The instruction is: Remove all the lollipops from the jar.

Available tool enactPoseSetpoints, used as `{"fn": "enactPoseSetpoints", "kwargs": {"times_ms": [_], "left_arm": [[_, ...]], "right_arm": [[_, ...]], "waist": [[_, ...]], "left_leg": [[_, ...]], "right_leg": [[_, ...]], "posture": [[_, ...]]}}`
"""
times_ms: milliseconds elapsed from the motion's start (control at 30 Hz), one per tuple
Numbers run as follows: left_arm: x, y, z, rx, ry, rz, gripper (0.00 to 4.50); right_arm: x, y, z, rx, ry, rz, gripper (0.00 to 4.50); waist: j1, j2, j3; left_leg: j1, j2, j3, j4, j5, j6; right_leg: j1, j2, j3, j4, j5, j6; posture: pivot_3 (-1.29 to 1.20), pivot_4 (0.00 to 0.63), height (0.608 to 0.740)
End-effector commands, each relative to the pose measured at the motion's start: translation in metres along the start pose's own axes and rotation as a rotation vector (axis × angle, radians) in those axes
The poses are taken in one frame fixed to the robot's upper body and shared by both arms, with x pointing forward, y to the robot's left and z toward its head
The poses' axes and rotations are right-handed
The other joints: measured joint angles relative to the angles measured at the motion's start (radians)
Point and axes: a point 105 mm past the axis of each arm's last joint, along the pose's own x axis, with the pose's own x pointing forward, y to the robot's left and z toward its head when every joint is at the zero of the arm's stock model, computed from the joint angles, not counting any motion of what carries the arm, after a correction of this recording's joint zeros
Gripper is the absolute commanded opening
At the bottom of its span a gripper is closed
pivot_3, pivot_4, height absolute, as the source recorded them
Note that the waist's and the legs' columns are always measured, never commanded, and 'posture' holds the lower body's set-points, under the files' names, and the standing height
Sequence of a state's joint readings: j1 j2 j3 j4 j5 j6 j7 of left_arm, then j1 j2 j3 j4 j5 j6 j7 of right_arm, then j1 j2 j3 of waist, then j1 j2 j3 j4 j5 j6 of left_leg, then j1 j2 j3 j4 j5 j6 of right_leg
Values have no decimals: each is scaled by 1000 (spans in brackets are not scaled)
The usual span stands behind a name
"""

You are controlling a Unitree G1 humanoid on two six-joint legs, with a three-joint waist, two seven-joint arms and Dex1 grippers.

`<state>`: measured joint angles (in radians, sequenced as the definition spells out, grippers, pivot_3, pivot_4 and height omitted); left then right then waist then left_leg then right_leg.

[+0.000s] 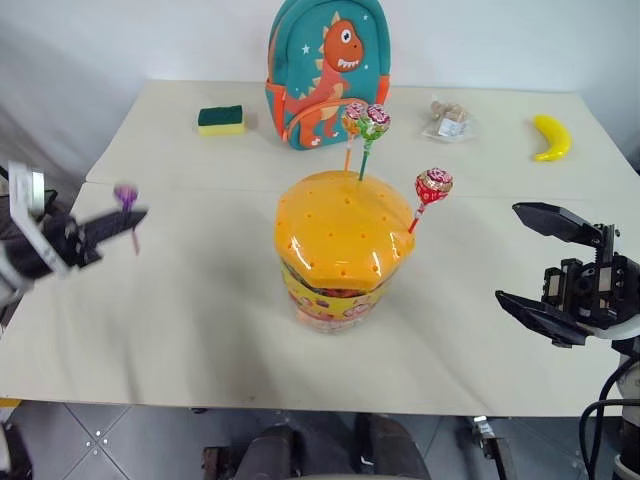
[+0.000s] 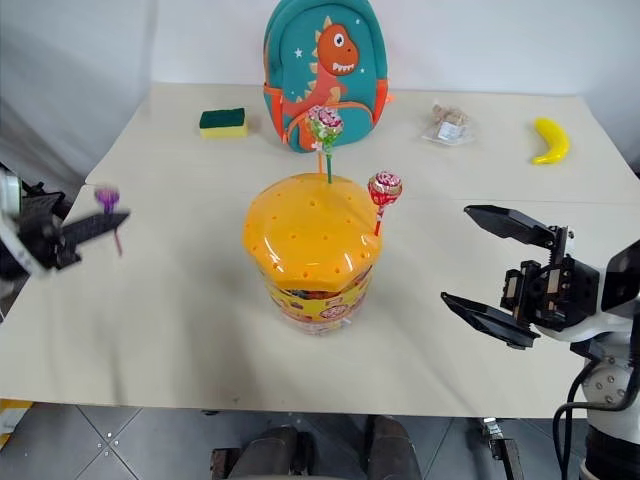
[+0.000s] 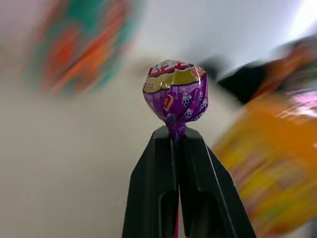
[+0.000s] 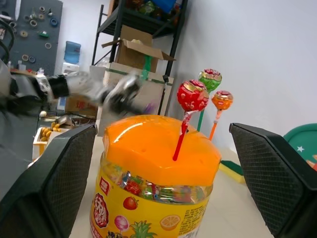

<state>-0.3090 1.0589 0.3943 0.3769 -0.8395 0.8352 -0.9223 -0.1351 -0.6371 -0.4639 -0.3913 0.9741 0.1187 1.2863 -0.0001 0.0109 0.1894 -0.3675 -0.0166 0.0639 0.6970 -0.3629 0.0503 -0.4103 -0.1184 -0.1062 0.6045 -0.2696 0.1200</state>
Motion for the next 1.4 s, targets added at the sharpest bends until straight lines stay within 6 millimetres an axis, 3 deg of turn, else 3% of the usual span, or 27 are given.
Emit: {"fn": "enactPoseSetpoints", "kwargs": {"times_ms": [33,100,333,400,667,833,867,967,1100,1200,1300,1400], "left_arm": [[-26,13,-18,4,81,115,26],[-31,11,-35,-32,119,135,26],[-30,0,-68,-76,166,152,26],[-30,7,-72,-82,154,210,527],[-29,4,-70,-105,128,175,2768],[-46,14,-52,-39,33,169,4255],[-52,15,-47,5,12,152,4465],[-70,13,-29,202,-44,74,4465],[-68,-8,4,377,-164,-71,4465],[-45,-46,18,519,-192,-246,4465],[-22,-83,33,610,-267,-395,4465],[-3,-108,38,592,-301,-515,4465]], "right_arm": [[-8,1,-3,-33,37,23,4500],[-18,1,-7,-37,84,28,4500],[-40,-3,-16,-42,159,-9,4500],[-42,-4,-16,-45,162,-20,4500],[-49,-5,-18,-41,196,-41,4500],[-56,-10,-15,-54,207,-91,4500],[-57,-12,-12,-52,207,-108,4500],[-63,-20,-4,-27,223,-182,4500],[-72,-24,-2,46,282,-249,4500],[-71,-26,-4,78,295,-310,4500],[-60,-25,-5,117,250,-324,4500],[-44,-19,-12,148,247,-301,4500]], "waist": [[7,-2,0],[14,-3,0],[20,-2,0],[18,-2,0],[9,-1,0],[2,-1,0],[0,-1,0],[-2,-1,0],[6,-1,0],[7,-1,0],[9,-1,0],[8,-1,0]], "left_leg": [[-1,0,-2,0,0,0],[-2,0,-4,0,-1,0],[-2,-3,-7,0,-2,0],[-1,-3,-7,0,-2,0],[0,-2,-6,0,-2,0],[-1,-2,-6,0,-2,0],[-1,-2,-6,0,-2,0],[-1,-2,-6,0,-2,0],[-1,-3,-6,0,-2,-1],[-1,-3,-6,0,-4,-3],[-2,-3,-7,0,-4,-3],[-2,-3,-6,0,-2,0]], "right_leg": [[0,-1,1,0,0,0],[1,-10,3,-1,0,-1],[2,-15,2,-1,0,-1],[1,-15,2,0,-1,-2],[1,-14,2,1,-1,-2],[1,-14,2,1,-1,-2],[1,-14,2,1,-1,-2],[0,-14,1,1,-1,-2],[1,-16,1,-1,-1,-3],[1,-17,1,-2,-1,-2],[1,-17,1,-1,-1,-2],[1,-15,1,0,-1,-2]], "posture": [[0,150,740],[0,150,740],[0,150,740],[0,150,740],[0,150,740],[0,150,740],[0,150,740],[0,150,740],[0,150,740],[0,150,740],[0,150,740],[0,150,740]]}}
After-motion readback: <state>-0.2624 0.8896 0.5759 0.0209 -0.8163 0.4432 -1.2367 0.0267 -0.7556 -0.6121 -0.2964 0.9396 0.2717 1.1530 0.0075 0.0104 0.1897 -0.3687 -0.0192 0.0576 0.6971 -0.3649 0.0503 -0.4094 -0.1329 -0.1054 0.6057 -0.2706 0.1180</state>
